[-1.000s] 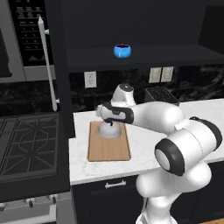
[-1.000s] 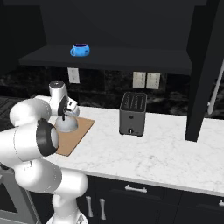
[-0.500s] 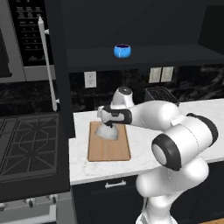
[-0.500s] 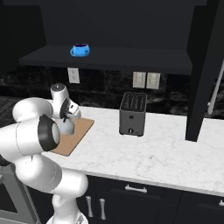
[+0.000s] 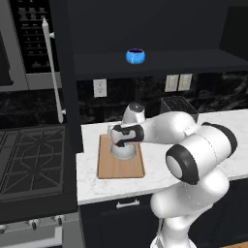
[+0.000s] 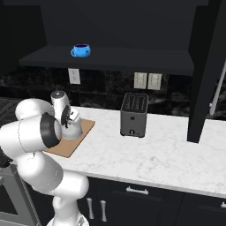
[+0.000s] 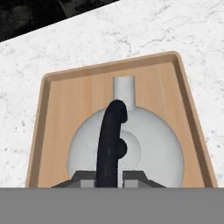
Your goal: Pick the kettle from the counter and place it on the tray. Then pick the mug from the cabinet and place it on the tray. Then close the cabinet doors.
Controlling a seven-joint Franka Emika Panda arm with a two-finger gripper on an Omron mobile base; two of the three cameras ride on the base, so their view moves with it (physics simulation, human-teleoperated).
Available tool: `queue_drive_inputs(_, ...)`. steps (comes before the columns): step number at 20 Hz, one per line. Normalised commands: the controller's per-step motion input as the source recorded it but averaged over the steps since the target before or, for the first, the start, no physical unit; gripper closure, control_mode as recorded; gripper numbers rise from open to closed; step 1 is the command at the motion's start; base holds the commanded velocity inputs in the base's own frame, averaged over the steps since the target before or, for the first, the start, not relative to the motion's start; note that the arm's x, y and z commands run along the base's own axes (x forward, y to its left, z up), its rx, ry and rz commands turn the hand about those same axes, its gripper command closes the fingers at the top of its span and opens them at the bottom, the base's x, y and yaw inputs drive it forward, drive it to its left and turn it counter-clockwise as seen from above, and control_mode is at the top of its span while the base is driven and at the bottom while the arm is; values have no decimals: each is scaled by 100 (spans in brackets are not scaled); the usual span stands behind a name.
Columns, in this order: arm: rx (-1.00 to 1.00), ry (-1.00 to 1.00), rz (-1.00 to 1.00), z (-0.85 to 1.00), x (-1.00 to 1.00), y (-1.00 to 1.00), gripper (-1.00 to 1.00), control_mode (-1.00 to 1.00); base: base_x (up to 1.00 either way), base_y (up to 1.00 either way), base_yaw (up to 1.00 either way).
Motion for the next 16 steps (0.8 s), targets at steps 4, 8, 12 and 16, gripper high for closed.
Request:
queue_drive_inputs(4, 0, 5, -2, -39, -6, 1, -100, -100, 0, 0, 0)
queue_drive_inputs(8, 0, 9, -3, -28, -16, 0, -100, -100, 0, 0, 0)
queue_drive_inputs(12, 0, 7, -9, 20, -49, 0, -100, -100, 0, 0, 0)
queue_drive_inputs(16, -1, 12, -13, 99, -88, 0, -100, -100, 0, 0, 0)
